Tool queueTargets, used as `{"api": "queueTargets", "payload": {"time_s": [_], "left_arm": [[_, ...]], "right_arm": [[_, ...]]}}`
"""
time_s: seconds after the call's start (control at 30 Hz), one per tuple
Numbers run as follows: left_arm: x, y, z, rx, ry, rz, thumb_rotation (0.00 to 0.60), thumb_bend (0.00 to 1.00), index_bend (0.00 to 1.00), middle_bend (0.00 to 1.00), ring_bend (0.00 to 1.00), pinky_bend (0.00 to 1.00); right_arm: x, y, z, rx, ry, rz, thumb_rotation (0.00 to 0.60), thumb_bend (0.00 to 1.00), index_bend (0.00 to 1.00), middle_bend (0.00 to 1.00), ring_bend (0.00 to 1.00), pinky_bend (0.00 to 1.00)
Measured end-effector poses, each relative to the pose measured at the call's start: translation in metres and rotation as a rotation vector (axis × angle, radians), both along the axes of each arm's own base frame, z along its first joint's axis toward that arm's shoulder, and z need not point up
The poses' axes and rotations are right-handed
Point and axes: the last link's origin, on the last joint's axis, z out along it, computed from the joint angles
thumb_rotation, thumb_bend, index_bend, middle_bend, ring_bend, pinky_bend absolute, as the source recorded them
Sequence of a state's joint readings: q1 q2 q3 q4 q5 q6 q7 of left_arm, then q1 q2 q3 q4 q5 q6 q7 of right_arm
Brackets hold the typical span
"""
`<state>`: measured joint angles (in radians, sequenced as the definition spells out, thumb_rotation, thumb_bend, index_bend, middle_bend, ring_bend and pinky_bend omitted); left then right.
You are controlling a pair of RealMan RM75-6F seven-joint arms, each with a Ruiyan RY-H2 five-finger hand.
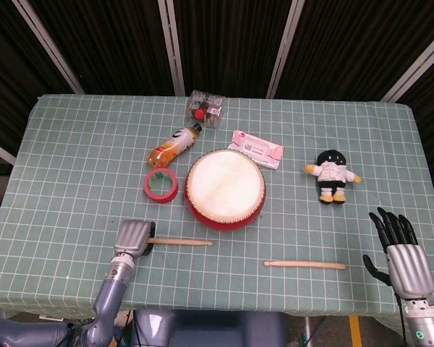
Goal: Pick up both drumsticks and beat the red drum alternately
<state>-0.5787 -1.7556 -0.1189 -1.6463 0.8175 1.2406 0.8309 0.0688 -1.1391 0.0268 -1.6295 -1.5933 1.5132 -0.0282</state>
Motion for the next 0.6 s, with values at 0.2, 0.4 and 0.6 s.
{"api": "queueTargets", "payload": {"time_s": [0.2, 0.4, 0.6], "left_arm": [[-0.003, -0.004, 0.027, 0.044, -0.046, -0.03, 0.6, 0.54, 0.75, 1.0, 1.0, 1.0], [-0.012, -0.01, 0.067, 0.112, -0.121, -0.021, 0.6, 0.54, 0.75, 1.0, 1.0, 1.0], [-0.03, -0.015, 0.114, 0.185, -0.156, -0.007, 0.6, 0.54, 0.76, 1.0, 1.0, 1.0]], "right_arm": [[0.0, 0.001, 0.0, -0.001, 0.005, 0.005, 0.6, 0.36, 0.0, 0.0, 0.0, 0.0], [0.001, 0.001, -0.001, -0.001, 0.011, 0.001, 0.6, 0.36, 0.0, 0.3, 0.34, 0.3], [0.004, 0.0, -0.005, 0.007, 0.011, -0.003, 0.6, 0.36, 0.2, 0.86, 0.95, 0.87]]}}
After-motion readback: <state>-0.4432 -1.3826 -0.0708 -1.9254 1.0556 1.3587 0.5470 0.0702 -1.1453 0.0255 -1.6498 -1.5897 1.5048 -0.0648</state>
